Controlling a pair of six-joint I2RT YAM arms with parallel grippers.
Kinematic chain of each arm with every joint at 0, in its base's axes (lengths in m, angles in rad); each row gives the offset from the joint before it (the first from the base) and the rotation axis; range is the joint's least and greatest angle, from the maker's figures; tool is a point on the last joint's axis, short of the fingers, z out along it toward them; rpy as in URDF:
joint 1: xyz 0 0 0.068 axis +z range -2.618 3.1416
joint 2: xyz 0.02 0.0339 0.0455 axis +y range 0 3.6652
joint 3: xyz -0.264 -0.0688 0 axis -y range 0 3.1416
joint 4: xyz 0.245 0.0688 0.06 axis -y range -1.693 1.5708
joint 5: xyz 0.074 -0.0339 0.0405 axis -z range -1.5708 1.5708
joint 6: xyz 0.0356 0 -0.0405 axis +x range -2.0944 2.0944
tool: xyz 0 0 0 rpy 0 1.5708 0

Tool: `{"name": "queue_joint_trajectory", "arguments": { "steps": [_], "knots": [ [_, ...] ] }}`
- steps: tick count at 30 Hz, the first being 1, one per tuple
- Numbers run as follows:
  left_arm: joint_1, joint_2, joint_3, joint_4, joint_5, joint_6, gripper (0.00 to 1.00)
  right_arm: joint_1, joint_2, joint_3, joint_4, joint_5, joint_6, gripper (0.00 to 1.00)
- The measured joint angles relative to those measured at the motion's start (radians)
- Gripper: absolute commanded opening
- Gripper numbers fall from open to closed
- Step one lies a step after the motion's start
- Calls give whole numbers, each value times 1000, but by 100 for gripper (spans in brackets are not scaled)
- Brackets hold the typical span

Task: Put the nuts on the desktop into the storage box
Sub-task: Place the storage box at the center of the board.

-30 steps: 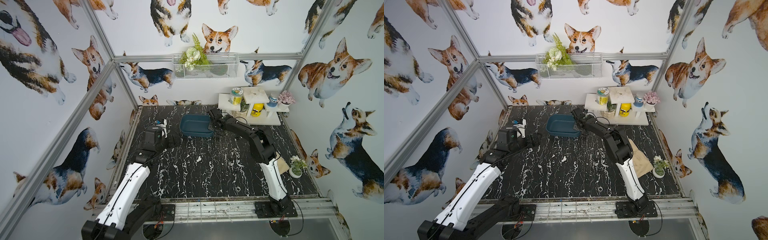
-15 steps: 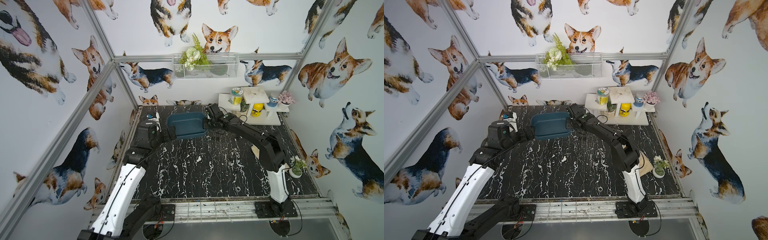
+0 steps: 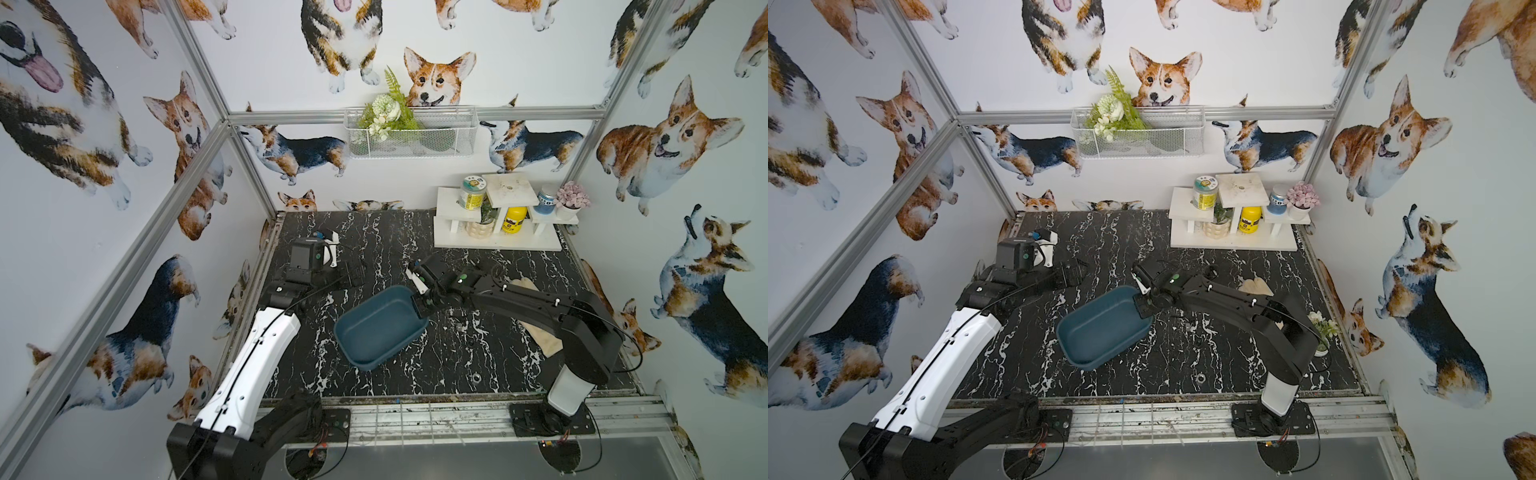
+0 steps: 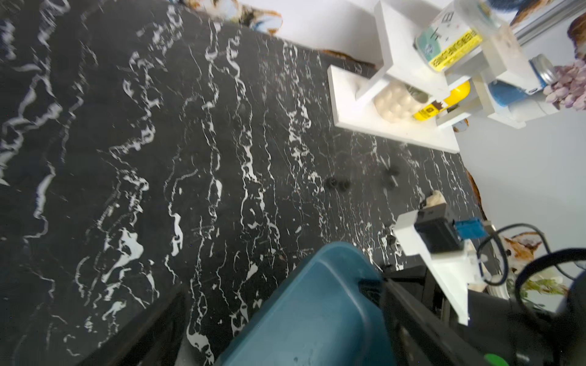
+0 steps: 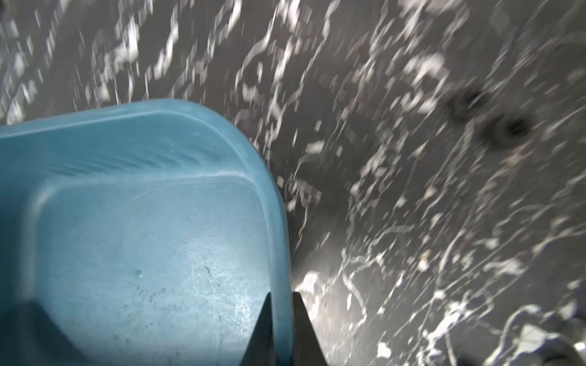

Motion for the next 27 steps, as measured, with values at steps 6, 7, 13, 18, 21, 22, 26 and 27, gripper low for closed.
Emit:
{"name": "queue_joint_trajectory", "arguments": {
  "steps": [6,7,13,18,21,22,26,27],
  "knots": [
    [-4,37,-61,28,53,-48,100,0,-2,-80,24,-12,-51,0],
    [-6,40,-67,36,56,-60,100,0,3,-82,36,-11,-53,3],
    [-48,82,-62,53,46,-66,100,1,58,-63,77,16,-76,39],
    [-68,115,-51,49,21,-60,100,1,37,-50,81,43,-78,45],
    [-86,128,-38,37,5,-49,100,-2,-19,-36,72,45,-71,52],
    [-94,135,-29,32,2,-42,100,-2,-37,-23,63,50,-65,55],
    [-146,129,-11,36,-19,-35,100,-22,-127,21,14,84,-9,62],
    [-165,120,-14,45,-22,-32,100,-31,-155,22,3,97,11,62]
  ]
}}
